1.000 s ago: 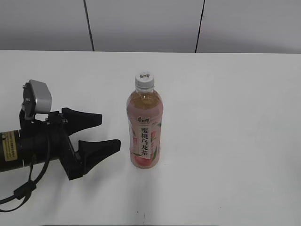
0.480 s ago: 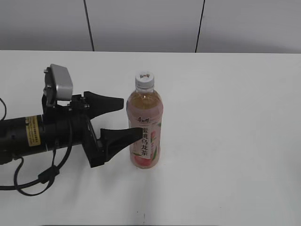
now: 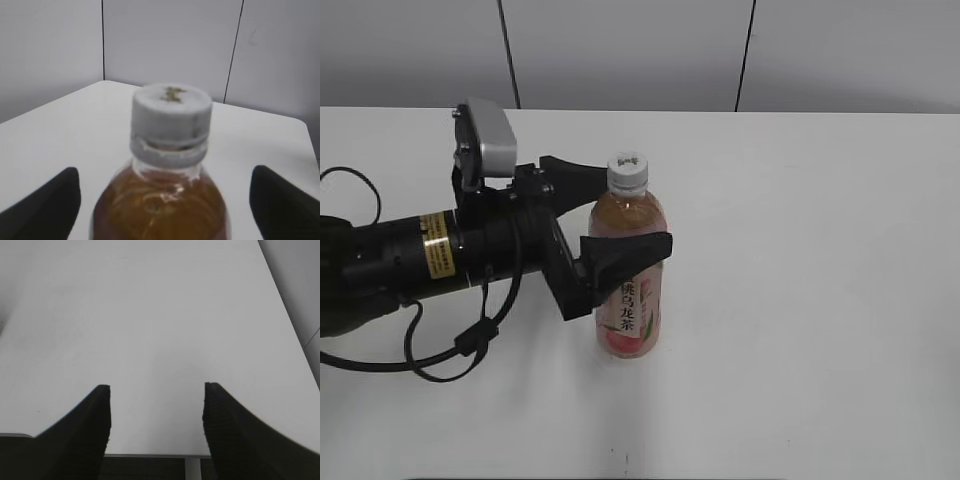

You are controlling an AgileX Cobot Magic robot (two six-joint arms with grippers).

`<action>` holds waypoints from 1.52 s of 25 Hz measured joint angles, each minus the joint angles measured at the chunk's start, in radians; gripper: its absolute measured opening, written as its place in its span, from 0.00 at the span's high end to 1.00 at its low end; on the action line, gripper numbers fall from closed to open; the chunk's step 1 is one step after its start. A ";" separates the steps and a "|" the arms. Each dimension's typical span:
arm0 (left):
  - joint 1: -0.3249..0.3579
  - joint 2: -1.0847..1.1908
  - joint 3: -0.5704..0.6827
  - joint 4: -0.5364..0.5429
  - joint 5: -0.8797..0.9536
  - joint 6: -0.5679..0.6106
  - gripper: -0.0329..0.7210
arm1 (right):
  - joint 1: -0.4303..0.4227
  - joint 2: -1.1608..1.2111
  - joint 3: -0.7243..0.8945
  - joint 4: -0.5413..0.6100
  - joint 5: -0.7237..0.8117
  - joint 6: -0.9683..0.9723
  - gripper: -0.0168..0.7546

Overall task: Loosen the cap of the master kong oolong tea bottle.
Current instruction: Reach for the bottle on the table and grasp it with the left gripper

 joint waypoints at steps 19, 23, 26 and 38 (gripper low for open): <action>-0.025 0.126 -0.079 -0.039 -0.006 -0.029 0.17 | 0.000 0.000 0.000 0.000 0.000 0.000 0.40; -0.025 0.151 -0.094 -0.032 -0.007 -0.029 0.17 | 0.000 0.000 0.000 0.000 0.000 0.000 0.40; -0.025 0.154 -0.097 -0.031 -0.006 -0.029 0.17 | 0.000 0.000 0.000 0.000 0.000 0.000 0.40; -0.026 0.154 -0.097 -0.002 -0.007 -0.028 0.36 | 0.000 0.000 0.000 0.000 0.000 0.000 0.40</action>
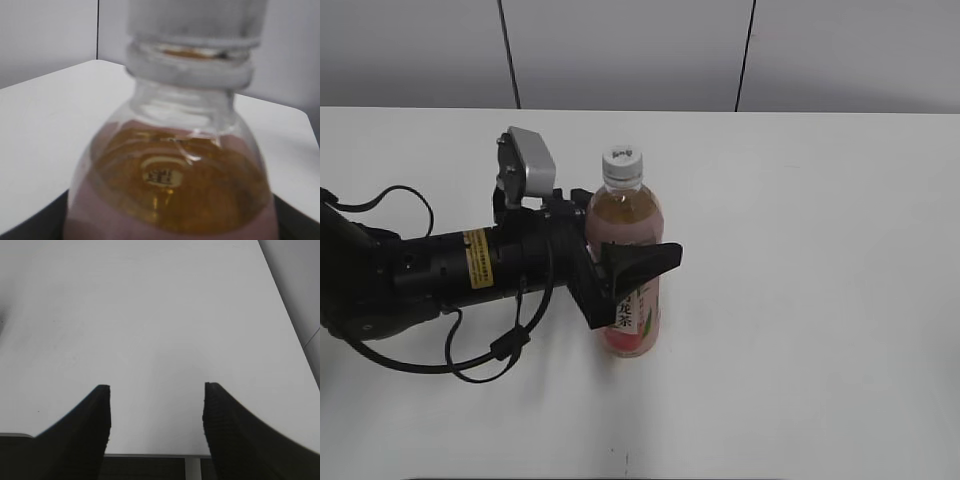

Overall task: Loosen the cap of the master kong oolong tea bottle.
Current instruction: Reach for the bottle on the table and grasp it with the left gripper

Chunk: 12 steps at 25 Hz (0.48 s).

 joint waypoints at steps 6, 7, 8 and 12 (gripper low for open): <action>0.000 0.000 -0.001 0.005 0.000 0.002 0.36 | 0.000 0.000 0.000 0.000 0.000 0.000 0.40; 0.000 0.000 -0.001 0.005 0.000 0.003 0.36 | 0.000 0.000 0.000 0.000 0.000 0.000 0.40; 0.000 0.000 -0.001 0.006 0.000 0.003 0.36 | 0.000 0.000 0.000 0.000 0.000 0.000 0.40; 0.000 0.000 -0.001 0.009 0.000 0.003 0.36 | 0.000 0.000 0.000 0.000 0.000 0.000 0.40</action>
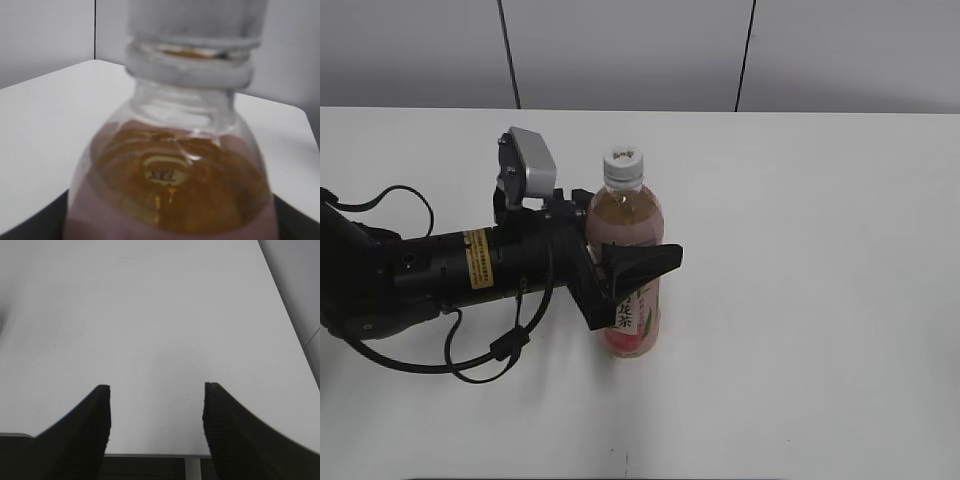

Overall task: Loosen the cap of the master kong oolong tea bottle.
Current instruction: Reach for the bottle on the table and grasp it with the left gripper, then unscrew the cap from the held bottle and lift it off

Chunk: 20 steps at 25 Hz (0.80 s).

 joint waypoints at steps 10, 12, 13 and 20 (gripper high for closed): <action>0.000 0.000 0.000 0.004 0.000 0.000 0.36 | 0.000 0.000 0.000 0.000 0.000 0.000 0.40; 0.000 0.000 0.000 0.005 0.000 0.001 0.36 | 0.000 0.000 0.000 0.000 0.001 0.000 0.40; 0.000 0.000 0.000 0.006 0.000 0.001 0.36 | 0.000 0.000 0.000 0.000 0.001 0.000 0.40; 0.000 0.000 0.000 0.022 -0.001 0.026 0.36 | 0.000 0.000 0.000 0.000 0.001 0.000 0.40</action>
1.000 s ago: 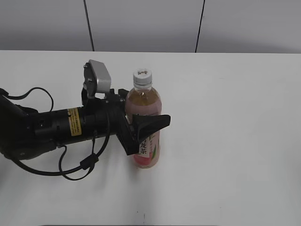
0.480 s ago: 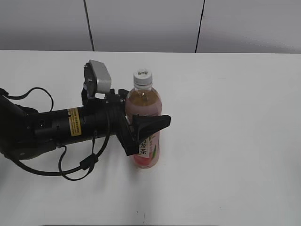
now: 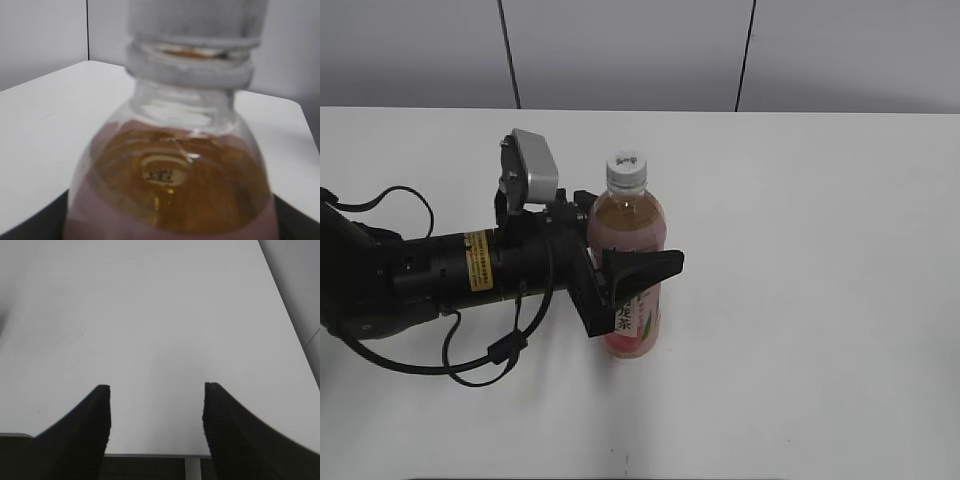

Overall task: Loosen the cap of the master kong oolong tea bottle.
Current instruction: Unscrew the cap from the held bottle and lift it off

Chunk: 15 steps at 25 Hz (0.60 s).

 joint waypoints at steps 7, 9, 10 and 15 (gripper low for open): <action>0.000 0.000 0.000 0.016 -0.004 0.038 0.36 | 0.000 0.000 0.000 0.025 0.000 0.000 0.40; 0.000 0.000 0.000 0.019 -0.005 0.042 0.36 | 0.000 0.004 0.000 0.029 0.000 0.000 0.40; 0.000 0.000 0.000 0.019 -0.006 0.043 0.36 | 0.000 0.014 0.000 0.033 0.000 0.000 0.40; 0.000 0.000 0.000 0.022 -0.007 0.048 0.36 | 0.000 0.139 -0.023 0.065 -0.057 -0.010 0.40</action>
